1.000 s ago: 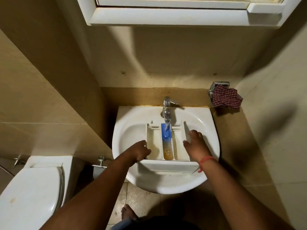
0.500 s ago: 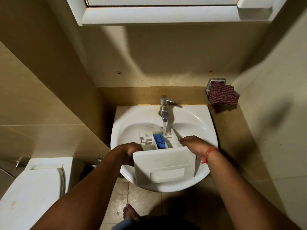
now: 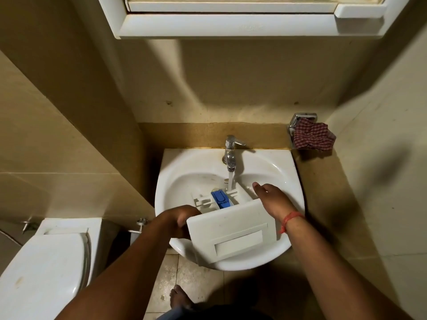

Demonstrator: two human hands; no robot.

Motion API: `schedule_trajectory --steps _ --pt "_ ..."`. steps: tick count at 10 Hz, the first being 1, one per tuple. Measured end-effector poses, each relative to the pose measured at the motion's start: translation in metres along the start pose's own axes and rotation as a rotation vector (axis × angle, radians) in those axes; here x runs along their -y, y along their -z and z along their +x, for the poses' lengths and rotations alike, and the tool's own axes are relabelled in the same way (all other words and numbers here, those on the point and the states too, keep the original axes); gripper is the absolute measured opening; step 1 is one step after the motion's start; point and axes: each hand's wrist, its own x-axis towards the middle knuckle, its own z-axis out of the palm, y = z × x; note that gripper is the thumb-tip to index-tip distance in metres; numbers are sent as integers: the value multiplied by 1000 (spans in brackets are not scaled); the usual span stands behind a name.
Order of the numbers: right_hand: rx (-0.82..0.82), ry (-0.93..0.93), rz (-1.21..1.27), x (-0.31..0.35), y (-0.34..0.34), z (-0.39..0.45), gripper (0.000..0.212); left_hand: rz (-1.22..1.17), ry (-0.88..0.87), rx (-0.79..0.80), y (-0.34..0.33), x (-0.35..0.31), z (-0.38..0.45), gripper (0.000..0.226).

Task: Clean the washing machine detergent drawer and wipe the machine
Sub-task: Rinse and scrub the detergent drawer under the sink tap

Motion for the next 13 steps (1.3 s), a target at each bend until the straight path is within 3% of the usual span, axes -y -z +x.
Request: schedule_trajectory --steps 1,2,3,5,7,8,10,11,12,13 --pt "-90 30 104 -1 -1 -9 46 -146 -1 6 0 9 -1 14" --pt "-122 119 178 5 -7 -9 33 -245 -59 62 -3 15 -1 29" --pt "-95 151 214 15 -11 -4 34 -358 -20 26 -10 18 1 23" --pt "-53 78 143 16 -19 11 62 -465 -133 23 -50 29 -2 12" --pt "-11 -52 296 11 -43 4 92 -760 -128 -127 -95 24 19 31" --pt "78 -72 268 11 -52 1 91 -873 -149 -109 -107 18 25 35" --pt "109 -18 227 6 -44 8 64 -949 -54 -131 -108 17 43 17" --pt "115 -2 229 -1 -39 13 65 -981 31 -424 -86 20 51 32" --pt "126 -5 239 -7 -38 15 63 -693 -37 -816 -58 25 43 51" --pt "140 4 255 -11 -37 17 63 -239 -231 -949 -32 29 42 50"
